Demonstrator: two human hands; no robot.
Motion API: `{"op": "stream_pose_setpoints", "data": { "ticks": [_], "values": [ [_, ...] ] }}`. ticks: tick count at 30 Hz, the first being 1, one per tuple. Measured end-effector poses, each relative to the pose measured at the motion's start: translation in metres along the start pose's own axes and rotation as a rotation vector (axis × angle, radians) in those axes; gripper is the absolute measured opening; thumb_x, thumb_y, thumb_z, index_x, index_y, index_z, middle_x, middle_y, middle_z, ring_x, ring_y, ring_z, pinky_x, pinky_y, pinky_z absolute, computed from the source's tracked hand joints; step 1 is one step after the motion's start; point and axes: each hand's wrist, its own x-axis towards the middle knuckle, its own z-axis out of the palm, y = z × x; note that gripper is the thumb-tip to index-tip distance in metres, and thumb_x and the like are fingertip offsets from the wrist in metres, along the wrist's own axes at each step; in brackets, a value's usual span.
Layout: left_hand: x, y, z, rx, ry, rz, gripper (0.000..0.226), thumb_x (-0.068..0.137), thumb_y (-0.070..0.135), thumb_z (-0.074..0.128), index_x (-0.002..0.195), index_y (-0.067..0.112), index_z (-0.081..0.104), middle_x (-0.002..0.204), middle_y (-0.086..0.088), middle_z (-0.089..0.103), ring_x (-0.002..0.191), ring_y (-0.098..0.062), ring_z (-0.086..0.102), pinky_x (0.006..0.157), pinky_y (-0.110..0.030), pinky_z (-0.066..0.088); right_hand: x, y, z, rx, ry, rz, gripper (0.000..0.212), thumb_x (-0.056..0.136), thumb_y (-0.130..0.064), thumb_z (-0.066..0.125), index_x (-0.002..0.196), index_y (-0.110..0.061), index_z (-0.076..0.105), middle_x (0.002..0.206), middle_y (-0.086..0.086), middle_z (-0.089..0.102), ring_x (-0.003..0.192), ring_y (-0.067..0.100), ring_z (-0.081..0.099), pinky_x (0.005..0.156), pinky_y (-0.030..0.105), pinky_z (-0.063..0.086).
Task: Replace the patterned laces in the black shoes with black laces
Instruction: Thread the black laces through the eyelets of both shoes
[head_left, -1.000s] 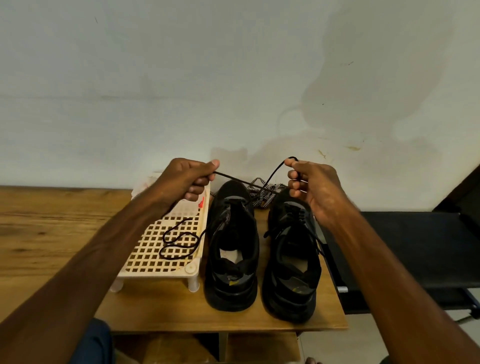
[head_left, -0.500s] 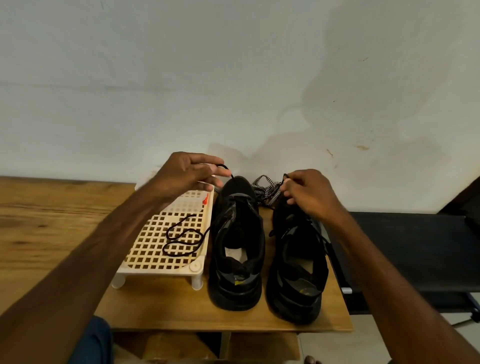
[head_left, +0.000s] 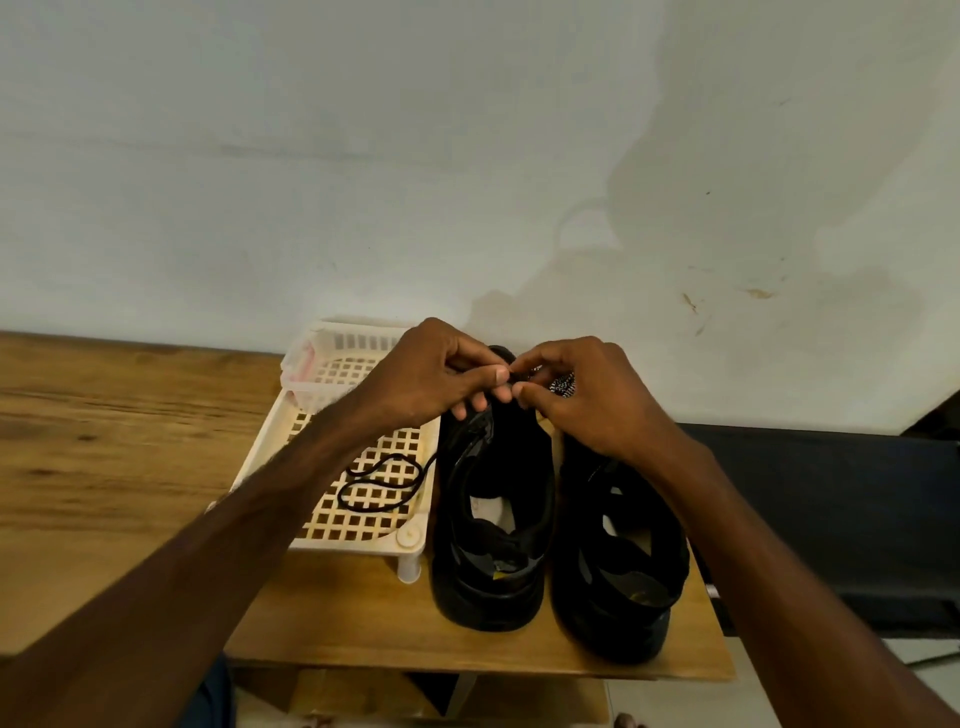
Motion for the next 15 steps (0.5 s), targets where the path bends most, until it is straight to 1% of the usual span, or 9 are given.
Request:
{"op": "stream_pose_setpoints", "data": {
  "ticks": [2, 4, 6, 7, 9, 11, 12, 15],
  "values": [
    [0.000, -0.002, -0.003, -0.029, 0.063, -0.025, 0.013, 0.094, 0.019, 0.071, 0.099, 0.010, 0.079, 0.082, 0.000, 0.079, 0.066, -0.015, 0.073, 0.057, -0.021, 0.054, 0.000, 0.004, -0.003, 0.009, 0.004, 0.008, 0.012, 0.093, -0.033, 0.073, 0.100, -0.024, 0.080, 0.073, -0.011, 0.075, 0.069, -0.003, 0.069, 0.064, 0.005, 0.045],
    [0.001, -0.004, -0.006, -0.039, 0.153, -0.045, 0.014, 0.092, 0.023, 0.074, 0.094, 0.010, 0.079, 0.078, -0.001, 0.078, 0.064, -0.015, 0.073, 0.054, -0.019, 0.052, -0.001, 0.009, -0.007, 0.039, 0.028, 0.022, 0.018, 0.094, -0.038, 0.072, 0.089, -0.023, 0.080, 0.065, -0.008, 0.073, 0.061, 0.002, 0.069, 0.060, 0.010, 0.047],
    [0.003, -0.007, -0.010, -0.037, 0.200, -0.067, 0.013, 0.094, 0.019, 0.072, 0.095, 0.008, 0.078, 0.079, -0.001, 0.078, 0.064, -0.015, 0.073, 0.053, -0.019, 0.052, -0.003, 0.014, -0.012, 0.045, 0.089, 0.042, 0.024, 0.094, -0.040, 0.071, 0.081, -0.022, 0.080, 0.059, -0.008, 0.068, 0.055, 0.001, 0.063, 0.054, 0.010, 0.043],
    [0.004, -0.009, -0.012, -0.033, 0.191, -0.081, 0.013, 0.097, 0.015, 0.068, 0.099, 0.006, 0.077, 0.081, -0.002, 0.079, 0.065, -0.016, 0.072, 0.053, -0.020, 0.052, -0.003, 0.017, -0.014, 0.042, 0.122, 0.049, 0.026, 0.094, -0.040, 0.071, 0.079, -0.021, 0.080, 0.057, -0.009, 0.066, 0.053, 0.002, 0.061, 0.052, 0.010, 0.041],
    [0.005, -0.011, -0.013, -0.014, 0.129, -0.103, 0.018, 0.102, 0.007, 0.058, 0.111, 0.002, 0.073, 0.089, -0.004, 0.079, 0.070, -0.016, 0.072, 0.055, -0.021, 0.054, -0.003, 0.023, -0.017, 0.020, 0.175, 0.066, 0.027, 0.095, -0.040, 0.070, 0.081, -0.019, 0.081, 0.059, -0.008, 0.067, 0.056, 0.004, 0.060, 0.053, 0.013, 0.041],
    [0.003, -0.012, -0.010, 0.003, 0.100, -0.106, 0.021, 0.102, 0.005, 0.056, 0.117, 0.002, 0.070, 0.093, -0.005, 0.079, 0.075, -0.017, 0.074, 0.058, -0.021, 0.057, -0.003, 0.029, -0.018, 0.016, 0.213, 0.082, 0.028, 0.096, -0.040, 0.069, 0.082, -0.019, 0.082, 0.059, -0.007, 0.067, 0.056, 0.002, 0.058, 0.053, 0.012, 0.039],
    [0.002, -0.011, -0.008, 0.002, 0.124, -0.104, 0.020, 0.101, 0.006, 0.059, 0.116, 0.002, 0.071, 0.091, -0.004, 0.079, 0.074, -0.017, 0.075, 0.057, -0.021, 0.057, -0.003, 0.031, -0.018, 0.018, 0.230, 0.093, 0.028, 0.096, -0.040, 0.069, 0.082, -0.019, 0.082, 0.058, -0.007, 0.066, 0.054, 0.001, 0.056, 0.052, 0.011, 0.038],
    [0.000, -0.011, -0.009, -0.022, 0.278, -0.110, 0.014, 0.090, 0.015, 0.077, 0.101, 0.008, 0.078, 0.078, -0.001, 0.078, 0.067, -0.016, 0.076, 0.055, -0.021, 0.058, -0.003, 0.036, -0.019, -0.004, 0.219, 0.118, 0.030, 0.096, -0.039, 0.068, 0.078, -0.019, 0.081, 0.057, -0.004, 0.066, 0.052, 0.001, 0.054, 0.051, 0.011, 0.037]
  ]
}}
